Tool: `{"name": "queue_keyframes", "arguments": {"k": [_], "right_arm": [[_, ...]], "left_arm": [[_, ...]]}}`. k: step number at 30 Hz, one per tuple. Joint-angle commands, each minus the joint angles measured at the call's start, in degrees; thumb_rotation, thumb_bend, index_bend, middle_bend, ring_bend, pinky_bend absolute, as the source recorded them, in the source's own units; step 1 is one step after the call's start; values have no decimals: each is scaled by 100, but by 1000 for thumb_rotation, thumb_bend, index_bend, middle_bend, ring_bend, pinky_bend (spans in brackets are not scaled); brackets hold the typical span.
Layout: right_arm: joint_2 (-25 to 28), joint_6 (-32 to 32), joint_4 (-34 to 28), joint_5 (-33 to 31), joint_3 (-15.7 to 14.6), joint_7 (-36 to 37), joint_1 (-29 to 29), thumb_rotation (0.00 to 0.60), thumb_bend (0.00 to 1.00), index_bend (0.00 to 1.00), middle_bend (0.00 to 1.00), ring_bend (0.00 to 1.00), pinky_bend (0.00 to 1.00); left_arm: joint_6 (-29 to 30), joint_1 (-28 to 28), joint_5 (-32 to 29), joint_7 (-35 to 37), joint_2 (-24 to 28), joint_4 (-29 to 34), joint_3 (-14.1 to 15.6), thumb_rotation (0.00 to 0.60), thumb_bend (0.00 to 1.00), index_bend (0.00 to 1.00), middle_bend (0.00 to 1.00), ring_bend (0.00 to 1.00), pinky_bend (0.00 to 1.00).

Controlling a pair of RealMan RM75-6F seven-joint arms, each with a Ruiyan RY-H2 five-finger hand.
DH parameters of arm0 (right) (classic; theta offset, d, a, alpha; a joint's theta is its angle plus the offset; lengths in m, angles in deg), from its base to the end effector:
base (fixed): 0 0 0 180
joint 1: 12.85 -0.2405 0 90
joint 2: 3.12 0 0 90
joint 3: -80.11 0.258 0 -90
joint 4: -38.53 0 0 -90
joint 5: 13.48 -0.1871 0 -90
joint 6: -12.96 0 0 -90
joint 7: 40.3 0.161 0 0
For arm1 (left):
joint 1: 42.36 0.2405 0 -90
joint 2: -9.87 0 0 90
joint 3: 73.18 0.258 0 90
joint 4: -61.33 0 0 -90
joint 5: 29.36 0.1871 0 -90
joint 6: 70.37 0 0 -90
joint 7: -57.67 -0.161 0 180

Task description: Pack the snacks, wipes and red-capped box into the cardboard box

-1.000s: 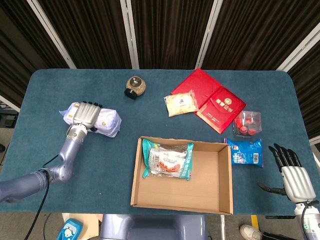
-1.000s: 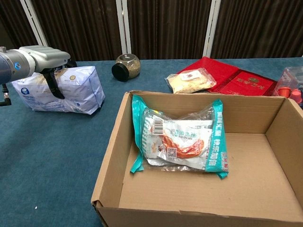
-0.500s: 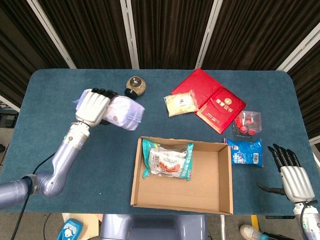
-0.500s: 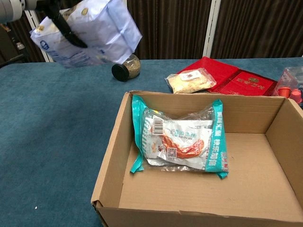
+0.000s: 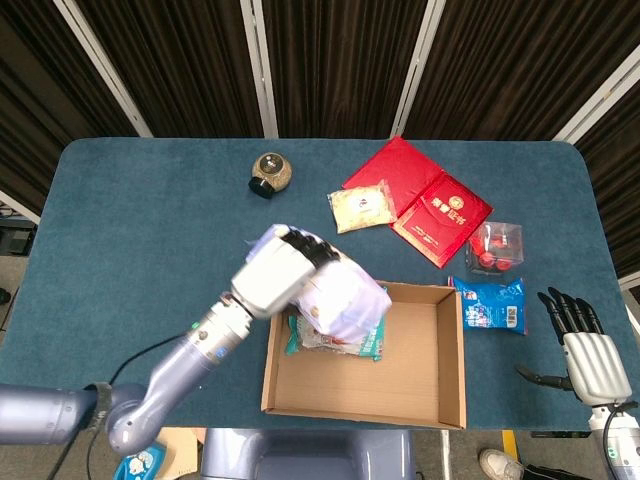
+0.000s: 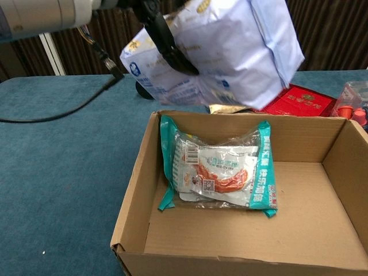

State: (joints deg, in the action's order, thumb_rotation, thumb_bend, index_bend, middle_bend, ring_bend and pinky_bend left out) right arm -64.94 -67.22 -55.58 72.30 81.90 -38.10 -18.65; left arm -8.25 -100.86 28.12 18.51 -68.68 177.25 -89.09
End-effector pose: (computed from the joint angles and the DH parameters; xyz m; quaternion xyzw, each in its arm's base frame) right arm -0.3049 -0.1967 0.1756 0.6095 -0.4220 0.3705 0.5597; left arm 0.0293 0.3144 0.0609 -0.7887 -0.2277 -0.4739 0.3187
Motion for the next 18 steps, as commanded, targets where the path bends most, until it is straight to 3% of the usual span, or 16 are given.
{"name": "queue_keyframes", "arguments": {"k": [1,4,9,18], "right_arm": [[17,-18,17,-2,-4,42,18,600,0,0,0,0,0],[30,-29,28,5,-13,65,30,600,0,0,0,0,0],[43,-24,32,-9,-21,55,43,600,0,0,0,0,0],[51,-15,-11,-15,-22,1,43,600,0,0,0,0,0]], "left_arm": [[-66,-206,-88,-388,-230,-20,241,600,168,439,185,216,281],[-114,-286,-233,-570,-305,-64,335,600,26,220,15,25,106],[-37,-300,-327,-385,-509,-112,296,600,0,41,0,0,5],[239,75,-79,201,-5,256,277,600,0,48,0,0,6]]}}
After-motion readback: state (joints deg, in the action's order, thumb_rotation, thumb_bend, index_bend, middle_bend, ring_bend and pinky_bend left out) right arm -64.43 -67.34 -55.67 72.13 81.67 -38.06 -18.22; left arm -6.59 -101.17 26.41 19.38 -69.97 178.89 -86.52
